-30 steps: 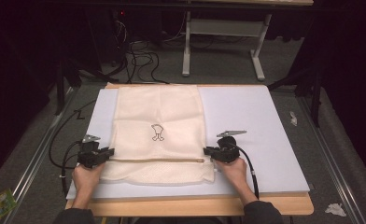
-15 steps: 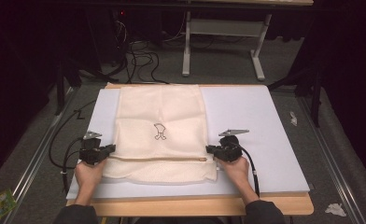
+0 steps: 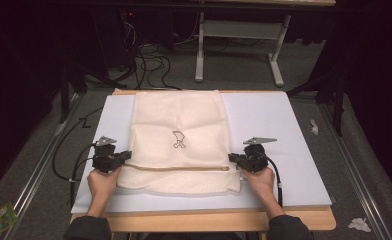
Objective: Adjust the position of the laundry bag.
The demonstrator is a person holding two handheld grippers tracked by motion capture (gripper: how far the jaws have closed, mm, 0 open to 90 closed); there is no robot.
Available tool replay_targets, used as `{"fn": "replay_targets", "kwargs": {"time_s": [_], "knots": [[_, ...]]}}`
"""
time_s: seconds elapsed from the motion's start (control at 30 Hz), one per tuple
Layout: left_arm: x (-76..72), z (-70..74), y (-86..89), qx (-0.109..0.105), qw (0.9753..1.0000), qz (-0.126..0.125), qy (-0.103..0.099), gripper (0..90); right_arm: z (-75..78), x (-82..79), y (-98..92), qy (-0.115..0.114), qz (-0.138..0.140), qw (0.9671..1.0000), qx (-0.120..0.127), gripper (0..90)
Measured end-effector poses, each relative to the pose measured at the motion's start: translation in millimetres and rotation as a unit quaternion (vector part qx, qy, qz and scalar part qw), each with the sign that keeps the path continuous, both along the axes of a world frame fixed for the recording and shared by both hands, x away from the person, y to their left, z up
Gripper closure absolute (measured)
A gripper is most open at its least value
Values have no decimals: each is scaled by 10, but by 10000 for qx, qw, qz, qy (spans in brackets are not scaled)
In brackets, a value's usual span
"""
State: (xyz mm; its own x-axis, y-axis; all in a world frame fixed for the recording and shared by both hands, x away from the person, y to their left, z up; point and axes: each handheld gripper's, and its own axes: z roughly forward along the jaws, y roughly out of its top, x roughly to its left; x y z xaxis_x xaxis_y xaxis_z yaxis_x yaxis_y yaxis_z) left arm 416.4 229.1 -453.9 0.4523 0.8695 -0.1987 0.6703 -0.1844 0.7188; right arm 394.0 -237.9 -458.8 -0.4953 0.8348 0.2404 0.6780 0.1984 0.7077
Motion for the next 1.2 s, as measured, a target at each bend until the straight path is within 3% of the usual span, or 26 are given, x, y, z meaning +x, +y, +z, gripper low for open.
{"fn": "replay_targets", "kwargs": {"time_s": [0.1,0.47,1.2], "knots": [[11,-1,-29,-46,10000,-19,68,872,15,-19,-52,-47,-51,10000,-32,884],[44,28,-202,-182,9997,-162,-36,871,36,-58,-243,-70,-190,9998,-26,884],[92,49,-639,-150,9985,-492,-180,870,38,-176,-676,-98,-631,9979,86,884]]}}
